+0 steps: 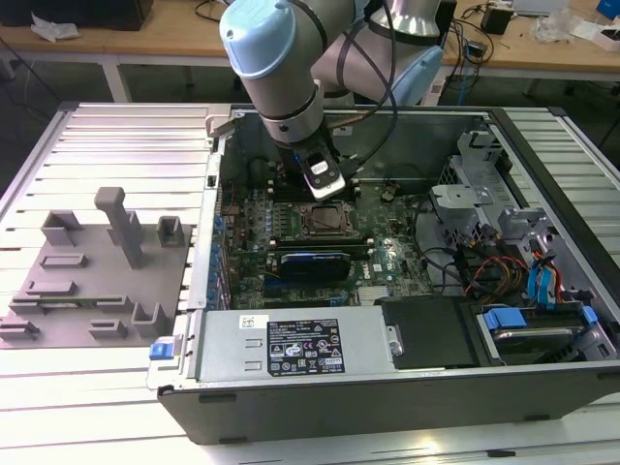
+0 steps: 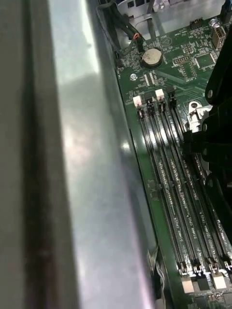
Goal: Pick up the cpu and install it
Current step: 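Install the first cpu locking lever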
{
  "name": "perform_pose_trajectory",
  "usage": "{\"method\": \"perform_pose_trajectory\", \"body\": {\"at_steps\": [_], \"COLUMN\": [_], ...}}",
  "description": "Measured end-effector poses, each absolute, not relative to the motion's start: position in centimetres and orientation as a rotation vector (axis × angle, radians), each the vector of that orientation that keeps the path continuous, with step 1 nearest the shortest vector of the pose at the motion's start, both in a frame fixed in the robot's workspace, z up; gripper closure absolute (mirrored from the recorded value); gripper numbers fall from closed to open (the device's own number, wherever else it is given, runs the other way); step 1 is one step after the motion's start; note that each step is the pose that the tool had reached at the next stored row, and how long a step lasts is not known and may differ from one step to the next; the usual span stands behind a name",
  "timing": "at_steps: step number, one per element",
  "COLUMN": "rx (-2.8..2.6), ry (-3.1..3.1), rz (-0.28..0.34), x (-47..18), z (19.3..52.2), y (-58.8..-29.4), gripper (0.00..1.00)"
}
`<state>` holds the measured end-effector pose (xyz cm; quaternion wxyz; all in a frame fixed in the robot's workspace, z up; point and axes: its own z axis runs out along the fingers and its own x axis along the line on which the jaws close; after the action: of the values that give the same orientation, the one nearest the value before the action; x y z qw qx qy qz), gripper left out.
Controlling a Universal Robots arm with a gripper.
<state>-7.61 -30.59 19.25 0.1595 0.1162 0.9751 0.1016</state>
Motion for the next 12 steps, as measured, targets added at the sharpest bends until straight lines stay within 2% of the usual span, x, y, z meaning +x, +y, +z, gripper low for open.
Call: {"method": "perform_pose_trajectory", "body": {"at_steps": [12], "rx": [0.331], "ry": [2.783], "rz": [0.288], "x": [-7.6], "z": [20.3], "y": [-30.6], "gripper": [0.89]}}
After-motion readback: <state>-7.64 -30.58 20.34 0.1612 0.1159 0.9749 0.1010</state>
